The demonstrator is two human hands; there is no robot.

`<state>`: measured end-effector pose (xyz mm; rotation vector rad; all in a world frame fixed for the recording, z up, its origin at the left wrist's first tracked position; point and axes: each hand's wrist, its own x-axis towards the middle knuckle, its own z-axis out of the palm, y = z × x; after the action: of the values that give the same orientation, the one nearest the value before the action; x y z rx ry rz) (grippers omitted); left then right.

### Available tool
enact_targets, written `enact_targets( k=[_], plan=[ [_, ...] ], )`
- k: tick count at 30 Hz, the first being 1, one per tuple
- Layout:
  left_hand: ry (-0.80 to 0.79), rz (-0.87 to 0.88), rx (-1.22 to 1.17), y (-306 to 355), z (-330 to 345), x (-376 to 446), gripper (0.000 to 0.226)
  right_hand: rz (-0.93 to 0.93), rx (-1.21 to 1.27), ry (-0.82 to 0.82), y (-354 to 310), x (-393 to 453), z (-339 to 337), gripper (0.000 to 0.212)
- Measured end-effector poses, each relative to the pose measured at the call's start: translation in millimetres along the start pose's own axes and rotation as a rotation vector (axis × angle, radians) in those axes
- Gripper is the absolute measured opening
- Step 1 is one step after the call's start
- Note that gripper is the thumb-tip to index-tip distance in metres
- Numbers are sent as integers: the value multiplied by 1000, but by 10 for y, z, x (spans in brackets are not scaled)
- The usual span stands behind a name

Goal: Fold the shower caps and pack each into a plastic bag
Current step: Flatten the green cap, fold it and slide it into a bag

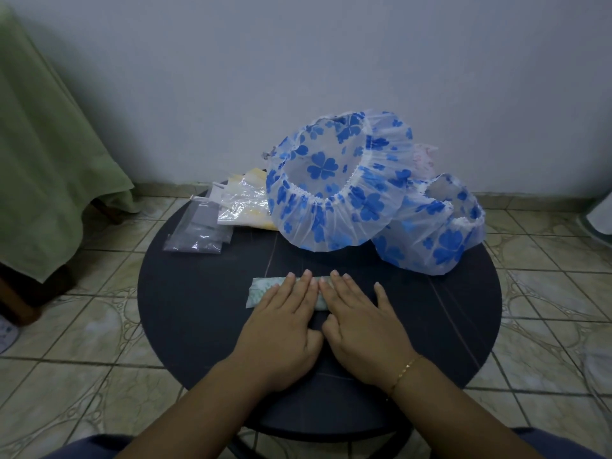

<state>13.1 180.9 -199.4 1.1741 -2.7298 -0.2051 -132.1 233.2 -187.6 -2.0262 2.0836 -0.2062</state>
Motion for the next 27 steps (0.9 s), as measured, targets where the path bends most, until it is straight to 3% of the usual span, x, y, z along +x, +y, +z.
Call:
enact_targets(
  k=[3, 13, 16, 20, 22, 25, 27],
  plan=[
    [-25, -14, -21, -33, -15, -41, 77, 7, -3, -26, 3, -23, -34, 56],
    [-58, -204, -46, -286, -133, -275, 93, 6, 27, -29, -5, -59, -69, 55],
    [-35, -197, -14, -281, -153, -301, 90, 16, 50, -41, -23, -66, -104, 55],
    [108, -63, 103, -195, -129, -257, 74, 34, 45, -1, -77, -48, -141, 54],
    [104, -3, 87, -175, -105, -201, 69, 43, 39, 36, -120, -30, -155, 60],
    [69, 0, 2, -143, -75, -163, 72, 18, 14, 110, -210, -19, -151, 89],
    [48, 3, -6, -177, -43, -147, 73, -29, 10, 117, -278, 6, -111, 91]
  ],
)
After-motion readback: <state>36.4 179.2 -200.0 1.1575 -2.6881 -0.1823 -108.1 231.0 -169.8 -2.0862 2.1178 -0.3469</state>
